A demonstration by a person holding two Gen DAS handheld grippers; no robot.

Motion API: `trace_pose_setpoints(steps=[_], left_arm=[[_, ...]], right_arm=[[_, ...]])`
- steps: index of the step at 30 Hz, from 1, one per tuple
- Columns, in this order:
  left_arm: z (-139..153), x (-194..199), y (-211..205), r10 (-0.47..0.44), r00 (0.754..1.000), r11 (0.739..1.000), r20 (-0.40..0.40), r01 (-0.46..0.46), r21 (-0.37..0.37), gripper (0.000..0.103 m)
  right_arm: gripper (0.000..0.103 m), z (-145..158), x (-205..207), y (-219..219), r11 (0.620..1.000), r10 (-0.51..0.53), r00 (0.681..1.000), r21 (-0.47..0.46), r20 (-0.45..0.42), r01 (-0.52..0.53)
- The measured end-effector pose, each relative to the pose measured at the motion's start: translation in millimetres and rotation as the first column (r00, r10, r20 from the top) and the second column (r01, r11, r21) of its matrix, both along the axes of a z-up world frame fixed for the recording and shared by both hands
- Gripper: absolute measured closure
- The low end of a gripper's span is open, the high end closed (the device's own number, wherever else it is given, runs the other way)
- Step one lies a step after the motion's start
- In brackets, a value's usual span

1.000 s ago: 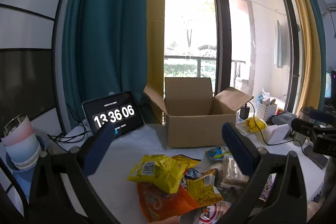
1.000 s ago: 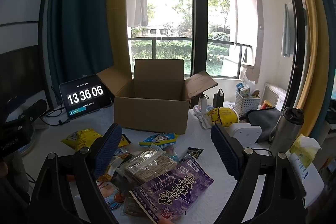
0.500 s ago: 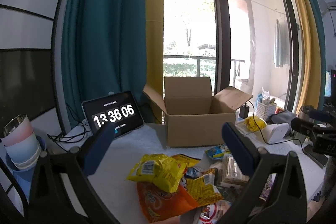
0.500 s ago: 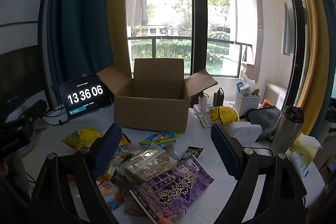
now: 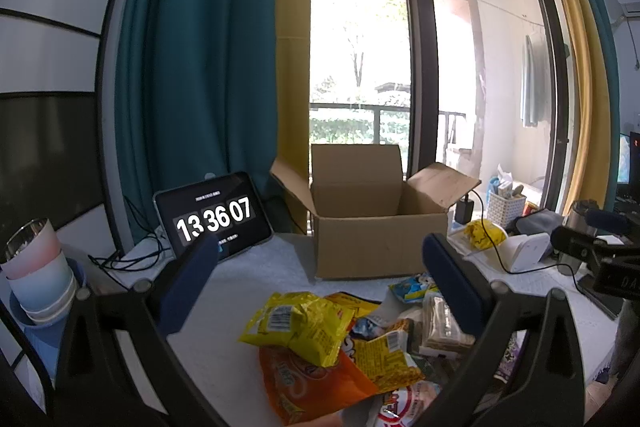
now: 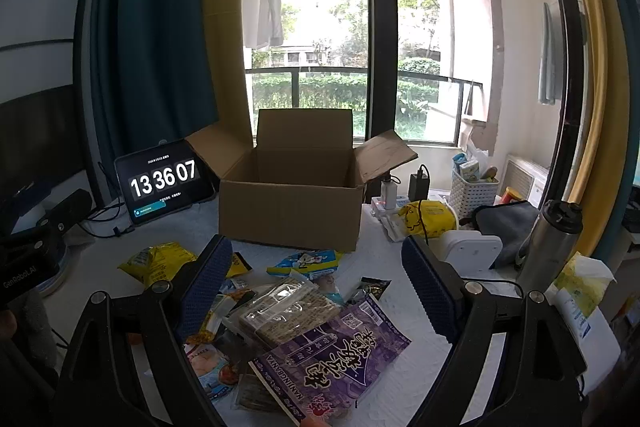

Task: Organize snacks

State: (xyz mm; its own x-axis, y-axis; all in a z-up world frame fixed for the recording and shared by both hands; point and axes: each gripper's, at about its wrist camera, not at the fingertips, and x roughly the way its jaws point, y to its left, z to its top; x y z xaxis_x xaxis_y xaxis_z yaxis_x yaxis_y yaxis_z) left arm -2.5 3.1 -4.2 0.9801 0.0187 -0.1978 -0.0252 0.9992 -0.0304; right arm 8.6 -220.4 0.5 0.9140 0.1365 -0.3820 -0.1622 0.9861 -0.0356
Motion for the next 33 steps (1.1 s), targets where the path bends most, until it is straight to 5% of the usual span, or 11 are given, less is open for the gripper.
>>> trace_pose_setpoints(steps=[33], left_arm=[[-4.1,3.0,-0.8,-0.002,1.000,1.000,-0.009,0.002,0.003,0.000]], right_arm=[[0.014,-8.3,3.9,-2.0,1.000,-0.001,1.000,0.003,-0.020,0.001]])
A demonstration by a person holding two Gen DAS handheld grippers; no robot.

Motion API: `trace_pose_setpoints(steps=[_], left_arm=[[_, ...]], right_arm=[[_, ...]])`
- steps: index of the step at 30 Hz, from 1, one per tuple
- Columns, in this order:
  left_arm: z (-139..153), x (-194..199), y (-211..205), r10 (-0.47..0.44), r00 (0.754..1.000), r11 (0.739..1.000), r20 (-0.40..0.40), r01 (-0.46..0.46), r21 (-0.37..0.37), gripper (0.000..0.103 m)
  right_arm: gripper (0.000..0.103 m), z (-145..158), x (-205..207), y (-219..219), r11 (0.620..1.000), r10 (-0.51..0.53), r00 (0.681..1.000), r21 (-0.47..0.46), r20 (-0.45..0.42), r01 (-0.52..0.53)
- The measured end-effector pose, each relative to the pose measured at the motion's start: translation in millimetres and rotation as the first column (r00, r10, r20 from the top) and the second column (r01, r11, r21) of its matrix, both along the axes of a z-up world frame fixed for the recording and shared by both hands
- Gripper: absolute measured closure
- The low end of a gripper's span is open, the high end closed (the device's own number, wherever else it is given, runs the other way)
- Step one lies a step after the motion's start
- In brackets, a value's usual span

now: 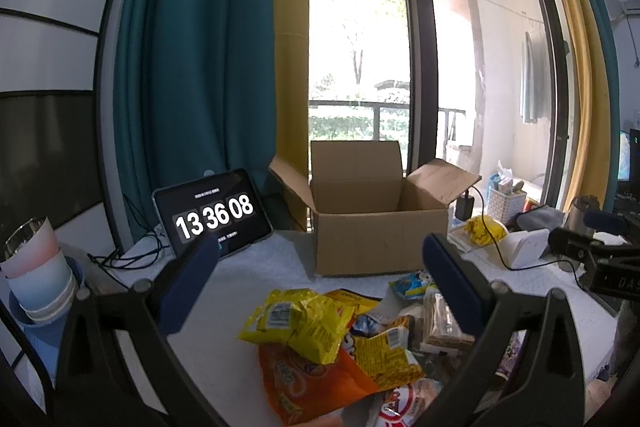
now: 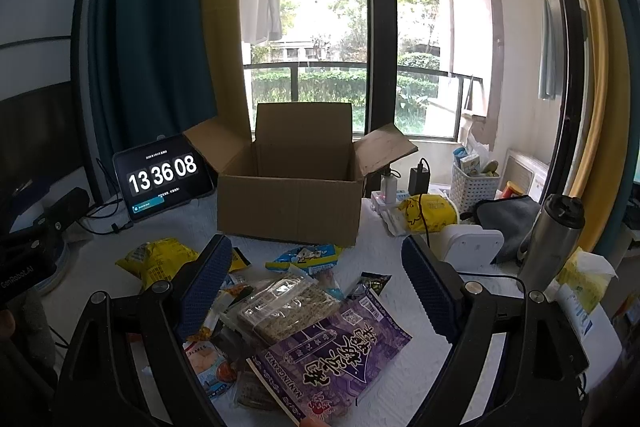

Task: Organize snacks
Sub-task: 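Grasp the yellow chip bag with left tool while right tool grasps purple bag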

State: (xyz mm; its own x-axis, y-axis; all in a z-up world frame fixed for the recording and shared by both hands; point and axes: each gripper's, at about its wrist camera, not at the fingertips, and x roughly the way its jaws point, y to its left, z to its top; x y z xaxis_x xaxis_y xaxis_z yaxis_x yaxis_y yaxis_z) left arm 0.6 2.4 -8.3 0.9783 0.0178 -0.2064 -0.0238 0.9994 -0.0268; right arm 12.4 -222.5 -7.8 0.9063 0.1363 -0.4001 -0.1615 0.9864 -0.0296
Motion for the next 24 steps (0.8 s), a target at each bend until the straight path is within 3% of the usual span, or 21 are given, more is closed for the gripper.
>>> trace_pose_setpoints(steps=[6,15,24], left_arm=[[-9.4,4.8,0.4,0.006,1.000,1.000,-0.031,-0.006,0.009,0.000],[-51.8,35.4,11.7,0.066,0.982,0.997,-0.179,-0.060,0.043,0.000],[-80.6,79.3,35.9,0.102,0.955,0.995,-0.280,-0.095,0.040,0.000]], right_arm=[[0.014,-7.2,4.3,-4.0,1.000,-0.007,1.000,0.013,-0.029,0.007],[0.014,-37.5,31.1,-16.2,0.999,-0.035,0.990,0.035,-0.133,0.040],[0.014,-80.7,67.3,-46.9,0.990,-0.110,0.954,0.058,-0.278,0.131]])
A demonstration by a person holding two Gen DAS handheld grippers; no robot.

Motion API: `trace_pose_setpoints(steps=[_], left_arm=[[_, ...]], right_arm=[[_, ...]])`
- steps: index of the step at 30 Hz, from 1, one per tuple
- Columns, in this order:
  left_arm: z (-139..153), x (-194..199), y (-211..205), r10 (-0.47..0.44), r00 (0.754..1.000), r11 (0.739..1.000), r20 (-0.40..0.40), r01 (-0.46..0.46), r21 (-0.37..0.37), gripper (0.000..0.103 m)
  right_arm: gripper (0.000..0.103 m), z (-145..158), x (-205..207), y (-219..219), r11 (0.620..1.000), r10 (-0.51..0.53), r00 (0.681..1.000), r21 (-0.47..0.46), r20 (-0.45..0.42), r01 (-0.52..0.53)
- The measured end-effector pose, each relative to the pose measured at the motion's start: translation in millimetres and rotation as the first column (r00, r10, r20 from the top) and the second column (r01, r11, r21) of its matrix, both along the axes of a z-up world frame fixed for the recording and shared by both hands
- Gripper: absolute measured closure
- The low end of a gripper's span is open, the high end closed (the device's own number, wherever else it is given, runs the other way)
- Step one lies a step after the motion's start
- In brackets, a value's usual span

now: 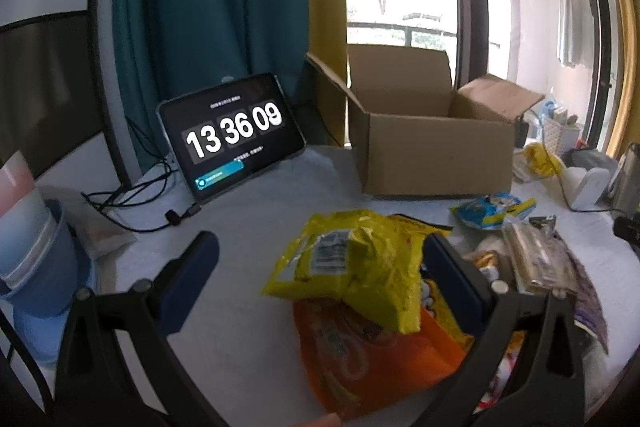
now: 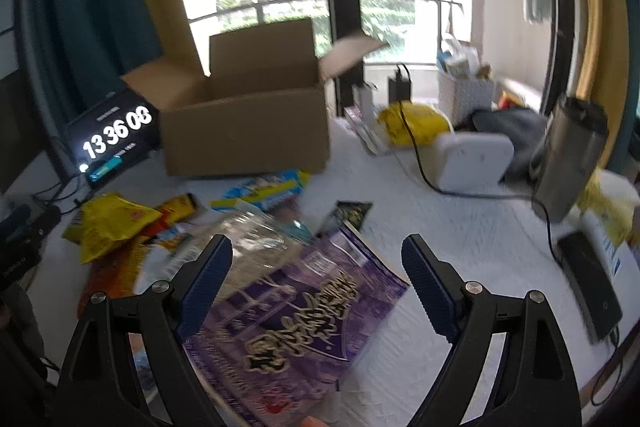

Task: Organize snacks
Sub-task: 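Grasp the yellow chip bag with left tool while right tool grasps purple bag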

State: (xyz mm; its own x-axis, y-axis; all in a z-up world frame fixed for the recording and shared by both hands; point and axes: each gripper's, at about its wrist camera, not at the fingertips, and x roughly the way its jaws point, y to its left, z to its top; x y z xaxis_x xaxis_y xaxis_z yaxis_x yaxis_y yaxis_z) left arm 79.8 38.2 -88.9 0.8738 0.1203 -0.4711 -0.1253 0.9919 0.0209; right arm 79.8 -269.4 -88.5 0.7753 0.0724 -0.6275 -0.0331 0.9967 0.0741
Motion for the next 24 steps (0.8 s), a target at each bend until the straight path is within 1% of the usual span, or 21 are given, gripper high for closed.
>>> trace_pose_setpoints(steps=[4,8,9,11,13,15,17,19,22,24], left_arm=[[-8.5,22.0,-1.8,-0.016,0.999,0.999,-0.031,0.017,0.034,0.000],[-20.3,45.3,-2.9,-0.049,0.995,0.998,-0.089,0.053,0.044,0.000],[-23.5,50.3,-2.6,-0.065,0.992,0.997,-0.110,0.069,0.035,0.000],[-31.4,59.9,-3.0,-0.081,0.985,0.996,-0.155,0.085,0.019,0.000],[-39.8,66.9,-4.5,-0.098,0.975,0.994,-0.198,0.103,0.017,0.000],[-46.4,70.8,-7.4,-0.114,0.967,0.993,-0.227,0.120,0.015,0.000],[-51.9,73.3,-7.5,-0.131,0.959,0.991,-0.250,0.133,-0.010,0.000],[-55.6,75.3,-7.6,-0.136,0.954,0.991,-0.268,0.135,-0.022,0.001],[-58.2,77.8,-7.6,-0.149,0.948,0.989,-0.282,0.146,-0.031,0.001],[-59.4,78.7,-5.5,-0.156,0.946,0.988,-0.285,0.148,-0.050,0.001]], right_arm=[[0.014,-18.6,8.8,-11.1,0.998,-0.031,0.996,0.043,-0.084,0.035],[0.014,-36.7,13.1,-17.2,0.994,-0.029,0.987,0.102,-0.157,0.045],[0.014,-40.2,13.3,-19.5,0.992,-0.026,0.986,0.120,-0.166,0.047],[0.014,-49.0,15.1,-25.0,0.981,-0.011,0.979,0.189,-0.202,0.050],[0.014,-60.1,17.6,-27.4,0.967,0.008,0.970,0.250,-0.244,0.055],[0.014,-68.5,19.1,-26.4,0.957,0.021,0.964,0.283,-0.266,0.057],[0.012,-70.8,21.0,-24.8,0.952,0.024,0.962,0.300,-0.272,0.062],[0.010,-71.8,24.8,-22.9,0.953,0.024,0.959,0.298,-0.284,0.064],[0.006,-77.8,30.5,-25.6,0.951,0.022,0.948,0.299,-0.318,0.078],[0.005,-83.5,32.0,-29.8,0.944,0.017,0.940,0.315,-0.341,0.097]])
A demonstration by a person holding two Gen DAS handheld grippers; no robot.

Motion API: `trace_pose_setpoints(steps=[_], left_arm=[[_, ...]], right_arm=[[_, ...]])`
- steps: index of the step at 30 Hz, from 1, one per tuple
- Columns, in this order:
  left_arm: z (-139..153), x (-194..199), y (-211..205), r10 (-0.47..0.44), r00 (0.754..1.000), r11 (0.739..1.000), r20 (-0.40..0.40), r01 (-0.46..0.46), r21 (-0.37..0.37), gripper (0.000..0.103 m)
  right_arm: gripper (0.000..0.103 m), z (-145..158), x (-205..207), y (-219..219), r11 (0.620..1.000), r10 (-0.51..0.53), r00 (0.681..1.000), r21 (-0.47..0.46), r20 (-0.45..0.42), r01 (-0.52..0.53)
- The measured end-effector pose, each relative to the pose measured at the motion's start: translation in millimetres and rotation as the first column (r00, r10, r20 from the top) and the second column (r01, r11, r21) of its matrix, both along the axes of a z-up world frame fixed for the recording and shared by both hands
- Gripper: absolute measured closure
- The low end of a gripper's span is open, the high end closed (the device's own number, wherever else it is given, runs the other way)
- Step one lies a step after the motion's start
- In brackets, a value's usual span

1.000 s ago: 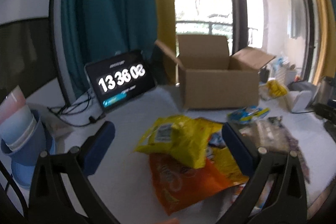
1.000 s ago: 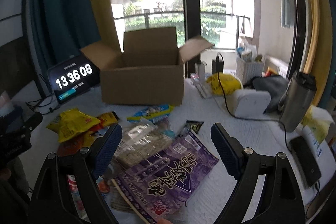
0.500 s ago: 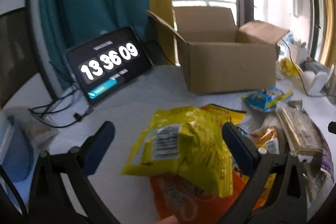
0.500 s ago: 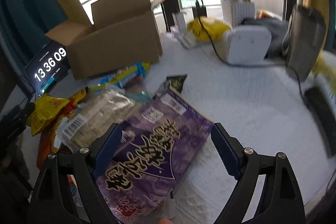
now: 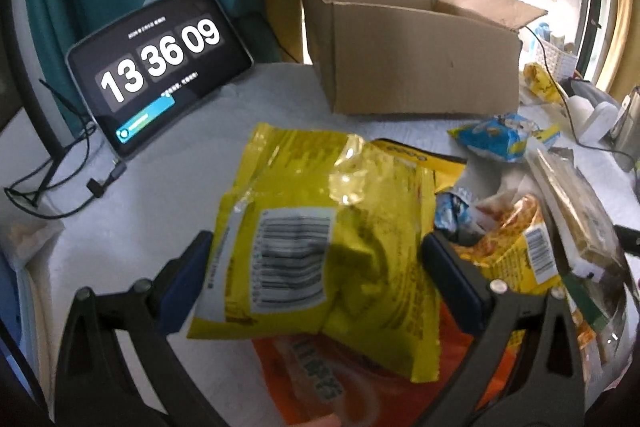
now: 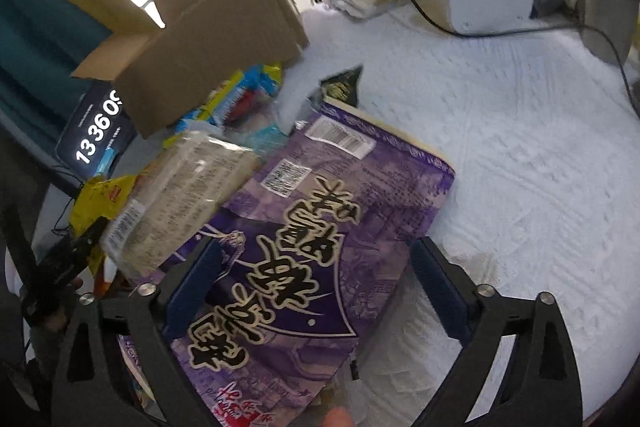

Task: Organize snacks
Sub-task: 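Grasp the yellow chip bag with left tool while right tool grasps purple bag, then carry both bags into the cardboard box and open both tools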

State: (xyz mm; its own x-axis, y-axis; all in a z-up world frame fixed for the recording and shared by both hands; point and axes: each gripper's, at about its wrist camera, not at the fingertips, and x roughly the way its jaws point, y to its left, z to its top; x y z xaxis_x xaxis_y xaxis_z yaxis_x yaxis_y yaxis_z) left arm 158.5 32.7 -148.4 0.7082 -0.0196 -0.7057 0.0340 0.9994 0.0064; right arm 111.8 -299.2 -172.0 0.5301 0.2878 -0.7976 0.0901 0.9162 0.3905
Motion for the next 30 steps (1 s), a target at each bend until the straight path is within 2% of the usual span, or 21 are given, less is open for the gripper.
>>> trace_pose_setpoints(steps=[4,7,8,11,13,15,19,25,30], left_arm=[[-3.6,1.3,0.8,-0.020,1.000,0.999,-0.020,0.020,-0.028,0.007],[-2.8,1.1,-0.5,-0.039,0.999,0.999,-0.016,0.039,-0.032,0.019],[-1.9,0.7,-1.0,-0.040,0.999,0.999,-0.013,0.040,-0.033,0.022],[-0.5,-0.9,-1.9,-0.046,0.999,0.998,-0.008,0.045,-0.036,0.028],[1.6,-3.6,-1.6,-0.048,0.999,0.998,-0.001,0.048,-0.051,0.034],[4.5,-6.3,-2.1,-0.049,0.999,0.997,0.005,0.049,-0.061,0.040],[16.4,-12.1,-2.0,-0.055,0.998,0.995,0.032,0.057,-0.082,0.042],[34.4,-18.1,-0.2,-0.054,0.996,0.993,0.077,0.061,-0.099,0.043],[52.1,-22.4,0.0,-0.052,0.991,0.993,0.121,0.065,-0.103,0.044]], right_arm=[[0.005,-1.0,0.2,-1.5,1.000,-0.001,1.000,-0.004,-0.001,0.001],[0.008,0.4,2.2,1.1,1.000,0.006,1.000,0.003,0.006,-0.006],[0.015,2.6,2.8,4.7,1.000,0.019,1.000,-0.019,0.024,-0.018],[0.028,9.9,3.7,13.8,0.994,0.036,0.998,-0.105,0.058,-0.030],[0.051,13.5,3.2,17.7,0.991,0.055,0.996,-0.128,0.073,-0.045],[0.060,16.7,2.8,22.3,0.986,0.077,0.993,-0.156,0.086,-0.063],[0.081,29.5,-2.1,21.8,0.980,0.091,0.985,-0.187,0.144,-0.063],[0.088,55.6,-11.2,13.6,0.971,0.112,0.968,-0.233,0.226,-0.058],[0.089,80.6,-16.6,13.2,0.964,0.150,0.942,-0.256,0.299,-0.072]])
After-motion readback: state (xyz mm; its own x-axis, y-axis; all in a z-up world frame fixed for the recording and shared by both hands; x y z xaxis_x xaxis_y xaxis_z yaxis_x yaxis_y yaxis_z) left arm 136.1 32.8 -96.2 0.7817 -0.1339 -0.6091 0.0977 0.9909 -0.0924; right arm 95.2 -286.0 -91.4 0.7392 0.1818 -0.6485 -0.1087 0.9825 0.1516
